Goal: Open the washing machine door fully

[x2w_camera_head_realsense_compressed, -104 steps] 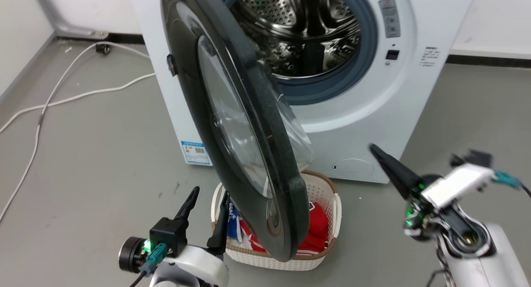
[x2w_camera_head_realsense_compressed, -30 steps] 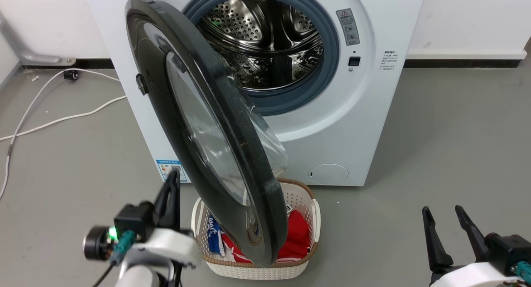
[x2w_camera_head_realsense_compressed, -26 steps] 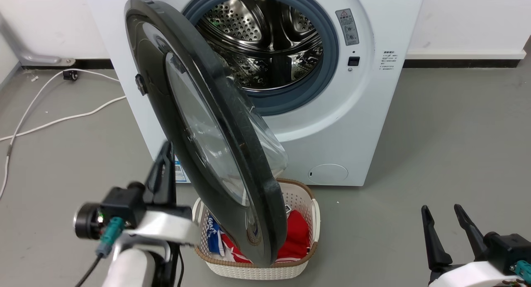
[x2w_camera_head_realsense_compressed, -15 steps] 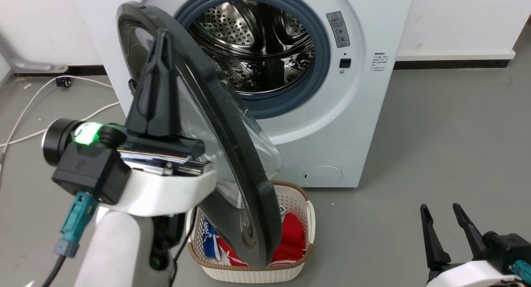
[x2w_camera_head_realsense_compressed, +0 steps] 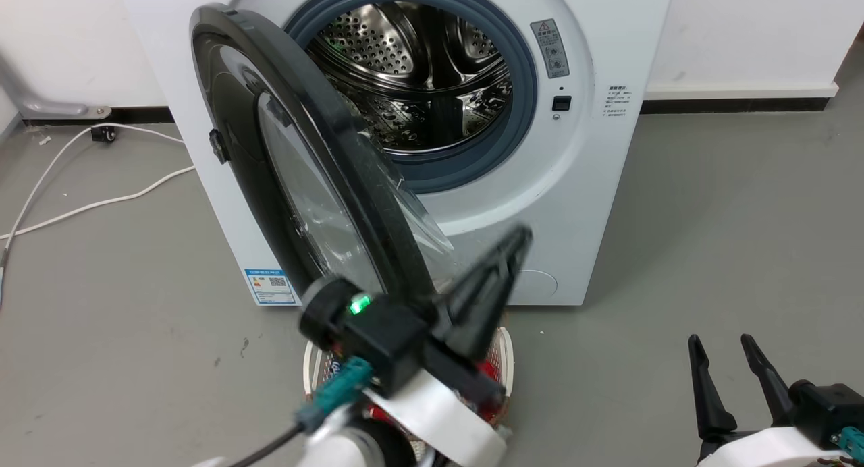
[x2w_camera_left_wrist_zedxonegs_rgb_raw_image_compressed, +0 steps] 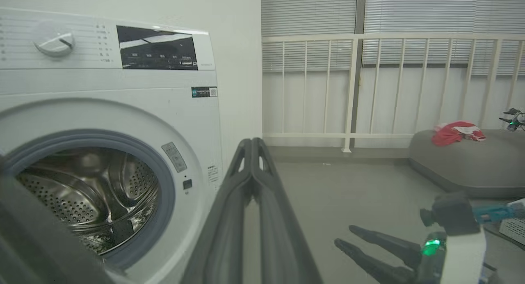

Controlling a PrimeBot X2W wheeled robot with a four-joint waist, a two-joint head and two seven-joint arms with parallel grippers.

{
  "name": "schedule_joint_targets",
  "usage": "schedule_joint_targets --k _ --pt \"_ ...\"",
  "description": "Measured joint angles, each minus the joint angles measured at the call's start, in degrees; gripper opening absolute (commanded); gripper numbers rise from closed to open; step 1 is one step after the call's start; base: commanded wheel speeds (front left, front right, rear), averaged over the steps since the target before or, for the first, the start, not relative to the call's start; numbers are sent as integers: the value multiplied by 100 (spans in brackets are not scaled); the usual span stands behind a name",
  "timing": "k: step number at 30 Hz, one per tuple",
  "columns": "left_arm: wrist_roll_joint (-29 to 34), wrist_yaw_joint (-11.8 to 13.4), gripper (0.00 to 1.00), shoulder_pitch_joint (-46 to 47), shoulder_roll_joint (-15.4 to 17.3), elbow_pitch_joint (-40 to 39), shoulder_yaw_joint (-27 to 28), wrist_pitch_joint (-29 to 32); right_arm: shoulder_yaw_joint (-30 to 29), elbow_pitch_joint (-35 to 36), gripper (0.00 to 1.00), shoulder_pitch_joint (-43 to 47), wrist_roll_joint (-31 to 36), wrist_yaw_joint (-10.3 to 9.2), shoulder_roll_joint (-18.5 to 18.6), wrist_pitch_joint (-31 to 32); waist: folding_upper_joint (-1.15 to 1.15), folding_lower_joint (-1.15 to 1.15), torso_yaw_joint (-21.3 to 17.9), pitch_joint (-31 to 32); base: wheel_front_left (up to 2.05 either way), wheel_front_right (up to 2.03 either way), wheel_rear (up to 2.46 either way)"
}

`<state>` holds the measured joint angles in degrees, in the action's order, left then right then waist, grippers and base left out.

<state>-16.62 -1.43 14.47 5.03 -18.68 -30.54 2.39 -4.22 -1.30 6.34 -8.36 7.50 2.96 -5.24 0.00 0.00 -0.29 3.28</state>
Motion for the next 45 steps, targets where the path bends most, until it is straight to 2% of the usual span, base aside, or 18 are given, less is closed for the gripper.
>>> schedule_joint_targets --k 10,22,34,45 --pt "-207 88 0 -988 63 1138 -546 397 48 -12 100 3 -16 -1 0 -11 0 0 -90 -17 0 0 0" --pt "-296 458 0 -821 -38 2305 -202 -119 98 -32 100 3 8 0 0 21 0 0 -173 -67 0 0 0" --pt "-434 571 0 -705 -93 2475 -79 -355 62 -57 100 3 102 0 -1 22 0 0 -28 -91 0 0 0" --pt "-472 760 0 -893 -21 2016 -16 -415 -70 -79 100 1 88 0 -1 -5 0 0 457 -100 0 0 0"
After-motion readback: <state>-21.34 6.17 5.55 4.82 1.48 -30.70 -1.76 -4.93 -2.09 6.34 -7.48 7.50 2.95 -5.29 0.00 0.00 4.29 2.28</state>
